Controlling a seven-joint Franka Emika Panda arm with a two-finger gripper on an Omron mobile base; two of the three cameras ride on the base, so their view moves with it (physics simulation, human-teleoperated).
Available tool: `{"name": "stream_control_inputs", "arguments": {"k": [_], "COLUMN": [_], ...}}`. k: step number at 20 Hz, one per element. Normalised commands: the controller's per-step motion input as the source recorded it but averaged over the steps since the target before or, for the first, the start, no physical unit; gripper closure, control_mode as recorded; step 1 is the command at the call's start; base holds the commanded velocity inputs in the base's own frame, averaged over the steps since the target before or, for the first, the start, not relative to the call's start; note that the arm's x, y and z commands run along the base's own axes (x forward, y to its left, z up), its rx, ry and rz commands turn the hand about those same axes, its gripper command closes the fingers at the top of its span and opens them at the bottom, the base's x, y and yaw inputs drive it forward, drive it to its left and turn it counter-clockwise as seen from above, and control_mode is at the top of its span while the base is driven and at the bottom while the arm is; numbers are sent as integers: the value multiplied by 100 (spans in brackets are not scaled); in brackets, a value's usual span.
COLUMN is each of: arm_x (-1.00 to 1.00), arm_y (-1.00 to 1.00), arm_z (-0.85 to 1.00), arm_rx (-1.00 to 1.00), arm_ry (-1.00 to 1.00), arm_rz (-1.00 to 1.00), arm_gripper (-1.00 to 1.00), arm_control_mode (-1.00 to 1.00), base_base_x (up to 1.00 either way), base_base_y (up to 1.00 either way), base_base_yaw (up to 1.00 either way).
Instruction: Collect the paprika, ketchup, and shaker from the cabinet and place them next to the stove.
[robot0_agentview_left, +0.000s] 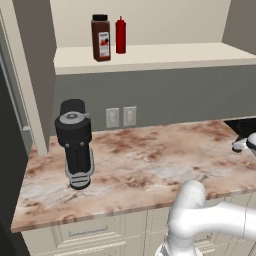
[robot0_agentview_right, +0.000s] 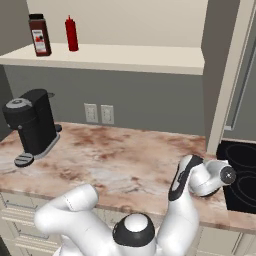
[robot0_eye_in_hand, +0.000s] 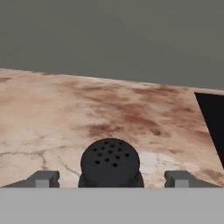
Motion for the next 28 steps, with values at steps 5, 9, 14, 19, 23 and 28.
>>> {"name": "stream_control_inputs", "arguments": {"k": [5,9,14,19,23,28], "arm_x": [-3,-11,-14,-26,-43,-37], "arm_y": [27,74,98,100,100,100], "arm_z": [64,60,38,17,35,62], "arm_rx": [0,-2,-7,-5,0,0], "arm_ry": [0,1,6,4,4,5], "arm_rz": [0,0,-4,-7,-2,0], "arm_gripper": [-100,-100,-100,-100,-100,-100], "arm_control_mode": [-100,-100,-100,-100,-100,-100], "base_base_x": [0,0,0,0,0,0], "base_base_y": [0,0,0,0,0,0], "base_base_yaw": [0,0,0,0,0,0]}}
